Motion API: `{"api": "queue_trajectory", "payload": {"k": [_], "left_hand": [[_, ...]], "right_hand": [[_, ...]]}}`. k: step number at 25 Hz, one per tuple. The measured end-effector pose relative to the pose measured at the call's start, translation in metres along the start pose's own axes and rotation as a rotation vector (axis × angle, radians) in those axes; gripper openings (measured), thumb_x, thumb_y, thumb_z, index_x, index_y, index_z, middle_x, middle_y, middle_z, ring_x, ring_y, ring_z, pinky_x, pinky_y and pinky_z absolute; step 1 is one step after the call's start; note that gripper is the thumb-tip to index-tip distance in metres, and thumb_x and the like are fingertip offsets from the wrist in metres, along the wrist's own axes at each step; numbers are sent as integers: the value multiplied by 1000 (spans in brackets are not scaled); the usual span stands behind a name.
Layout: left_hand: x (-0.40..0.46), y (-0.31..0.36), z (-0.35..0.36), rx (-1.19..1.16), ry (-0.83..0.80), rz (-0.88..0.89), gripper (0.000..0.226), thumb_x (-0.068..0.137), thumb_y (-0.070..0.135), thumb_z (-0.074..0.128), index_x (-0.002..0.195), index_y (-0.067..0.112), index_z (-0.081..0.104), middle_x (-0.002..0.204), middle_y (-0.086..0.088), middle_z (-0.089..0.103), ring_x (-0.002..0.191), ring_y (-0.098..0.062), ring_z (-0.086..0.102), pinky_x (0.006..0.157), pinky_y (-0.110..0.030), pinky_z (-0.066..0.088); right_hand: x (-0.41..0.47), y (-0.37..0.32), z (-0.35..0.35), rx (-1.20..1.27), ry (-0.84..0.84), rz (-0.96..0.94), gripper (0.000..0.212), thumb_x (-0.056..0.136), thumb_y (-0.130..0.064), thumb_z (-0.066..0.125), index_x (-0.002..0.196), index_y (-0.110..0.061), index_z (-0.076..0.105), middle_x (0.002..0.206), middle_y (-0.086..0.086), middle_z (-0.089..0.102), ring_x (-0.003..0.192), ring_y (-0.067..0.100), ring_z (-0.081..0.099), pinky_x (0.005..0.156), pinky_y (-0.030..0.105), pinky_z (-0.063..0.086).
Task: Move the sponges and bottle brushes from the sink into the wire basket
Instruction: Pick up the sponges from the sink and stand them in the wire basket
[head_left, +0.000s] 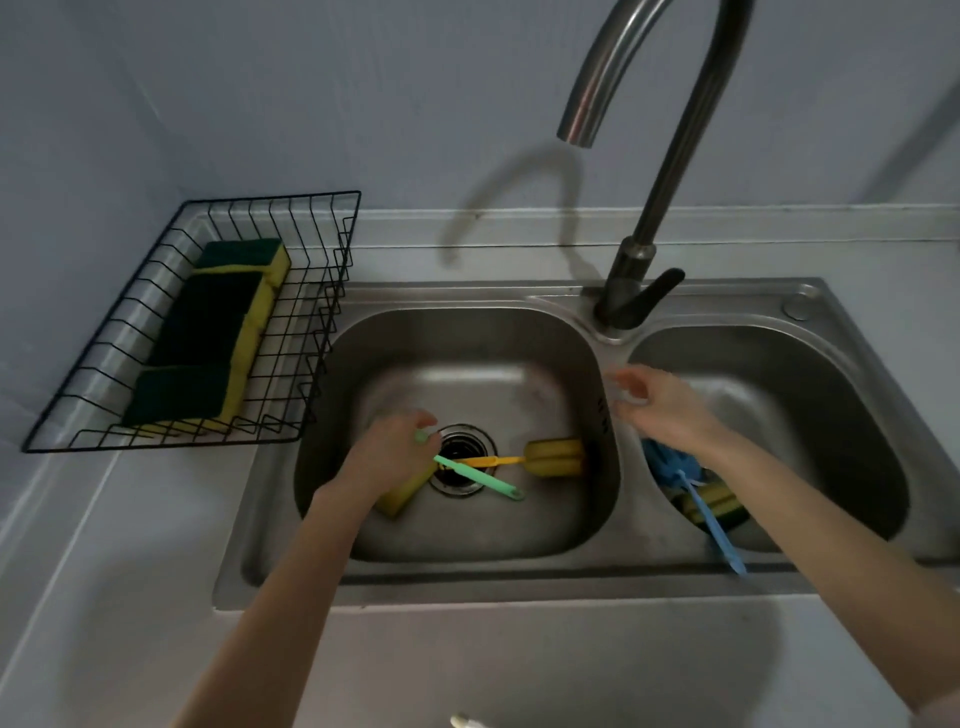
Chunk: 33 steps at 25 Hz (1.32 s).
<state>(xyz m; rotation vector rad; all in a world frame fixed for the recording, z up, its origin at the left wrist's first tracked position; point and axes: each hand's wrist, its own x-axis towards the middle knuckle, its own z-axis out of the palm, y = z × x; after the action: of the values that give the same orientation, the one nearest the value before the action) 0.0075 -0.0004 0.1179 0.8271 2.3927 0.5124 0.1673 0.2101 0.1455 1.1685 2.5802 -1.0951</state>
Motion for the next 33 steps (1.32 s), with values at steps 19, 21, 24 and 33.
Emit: {"api": "queue_trajectory", "payload": {"k": [19,21,24,33], "left_hand": [[53,-66,94,204,-115,-463,73,79,28,62,135,11,19,147,-25,16,134,-42,17,108,-49,25],[57,-69,93,190,-95,-462,73,78,29,64,134,11,21,145,-25,21,132,-41,21,106,-49,27],[56,-69,95,173,-64,-469,70,77,33,64,131,10,27,139,-26,30,128,-41,27,104,-47,28],[61,-58,113,-316,-17,-553,60,80,17,63,127,-3,33,130,-27,48,124,-40,39,100,-41,35]], "right_hand": [[40,179,33,-147,-128,655,56,81,-38,59,128,-13,42,138,20,41,129,40,34,108,50,32],[44,189,39,-107,-135,708,56,79,-47,57,119,-10,49,131,23,47,122,39,43,105,50,37],[47,193,43,-67,-110,756,57,74,-53,58,111,-10,53,125,24,53,113,39,51,101,47,41],[23,153,27,63,90,724,70,75,-20,69,133,-7,31,134,25,32,122,42,41,105,47,35]]}}
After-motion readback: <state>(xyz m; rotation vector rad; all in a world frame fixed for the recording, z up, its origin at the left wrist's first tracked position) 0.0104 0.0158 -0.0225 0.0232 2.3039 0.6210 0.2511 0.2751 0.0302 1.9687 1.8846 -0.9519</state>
